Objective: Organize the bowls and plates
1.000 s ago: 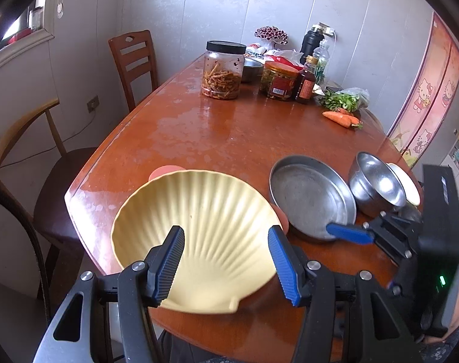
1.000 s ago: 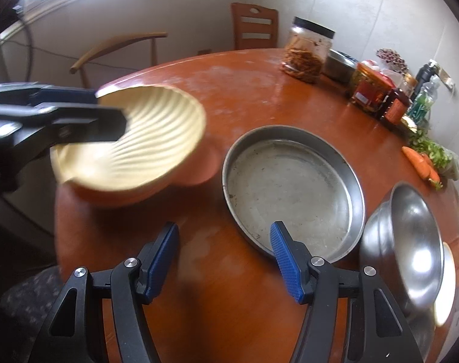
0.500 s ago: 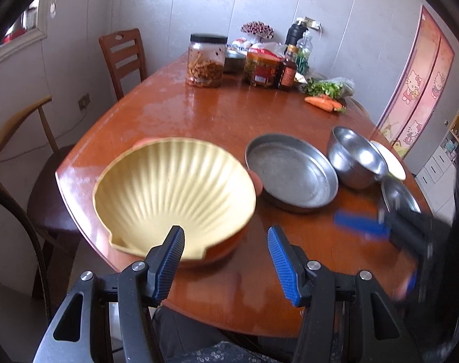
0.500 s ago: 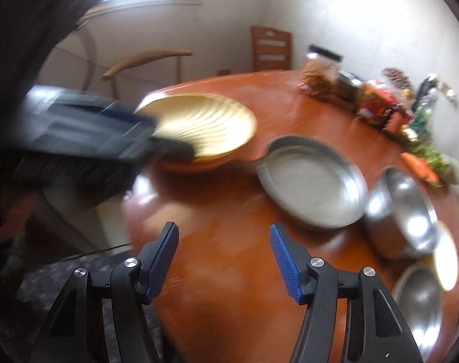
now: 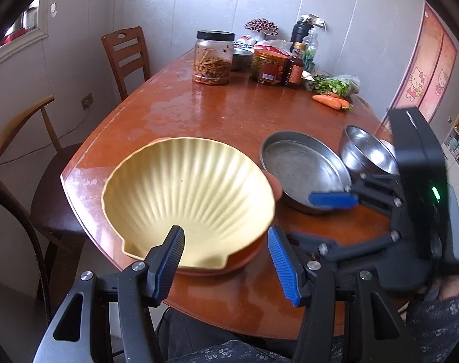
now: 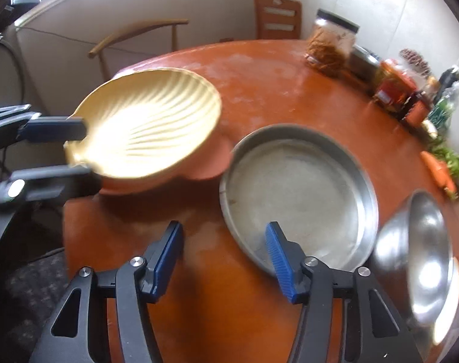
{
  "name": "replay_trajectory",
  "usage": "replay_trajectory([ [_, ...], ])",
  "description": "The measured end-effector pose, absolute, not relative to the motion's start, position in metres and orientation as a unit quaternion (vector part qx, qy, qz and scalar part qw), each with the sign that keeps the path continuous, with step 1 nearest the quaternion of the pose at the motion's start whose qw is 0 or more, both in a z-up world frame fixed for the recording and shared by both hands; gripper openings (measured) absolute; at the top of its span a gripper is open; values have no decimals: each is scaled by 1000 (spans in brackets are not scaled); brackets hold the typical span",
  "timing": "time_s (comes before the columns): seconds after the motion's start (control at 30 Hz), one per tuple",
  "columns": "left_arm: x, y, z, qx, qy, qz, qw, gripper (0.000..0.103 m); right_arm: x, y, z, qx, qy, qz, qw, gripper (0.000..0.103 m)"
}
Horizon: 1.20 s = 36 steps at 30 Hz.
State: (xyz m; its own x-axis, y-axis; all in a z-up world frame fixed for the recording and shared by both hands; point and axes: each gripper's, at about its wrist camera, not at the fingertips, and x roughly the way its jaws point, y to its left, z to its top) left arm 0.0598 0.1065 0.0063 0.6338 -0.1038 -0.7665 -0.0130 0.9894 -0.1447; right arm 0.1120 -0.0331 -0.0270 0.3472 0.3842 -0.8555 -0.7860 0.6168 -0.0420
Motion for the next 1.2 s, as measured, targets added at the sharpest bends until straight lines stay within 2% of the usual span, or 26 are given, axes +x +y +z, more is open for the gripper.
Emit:
replay_trajectory([
  [0.33, 53, 107, 10, -66, 420, -27, 905, 57, 57, -37, -25, -236, 429, 400, 775, 58],
  [0.83, 24, 67, 14, -38, 412, -60, 908, 57, -3, -70, -19, -202, 413, 399, 793, 58],
  [1.0, 20, 56, 8, -37, 412, -74, 907, 57, -10, -97, -2, -155, 383, 367, 833, 59],
  [1.07, 21, 53, 4, -41, 416, -76, 905, 57, -9, -112, 3, -130, 371, 336, 856, 64],
  [1.2, 25, 47, -3, -48, 422, -82, 902, 57, 2, -142, 3, -71, 371, 271, 886, 66],
])
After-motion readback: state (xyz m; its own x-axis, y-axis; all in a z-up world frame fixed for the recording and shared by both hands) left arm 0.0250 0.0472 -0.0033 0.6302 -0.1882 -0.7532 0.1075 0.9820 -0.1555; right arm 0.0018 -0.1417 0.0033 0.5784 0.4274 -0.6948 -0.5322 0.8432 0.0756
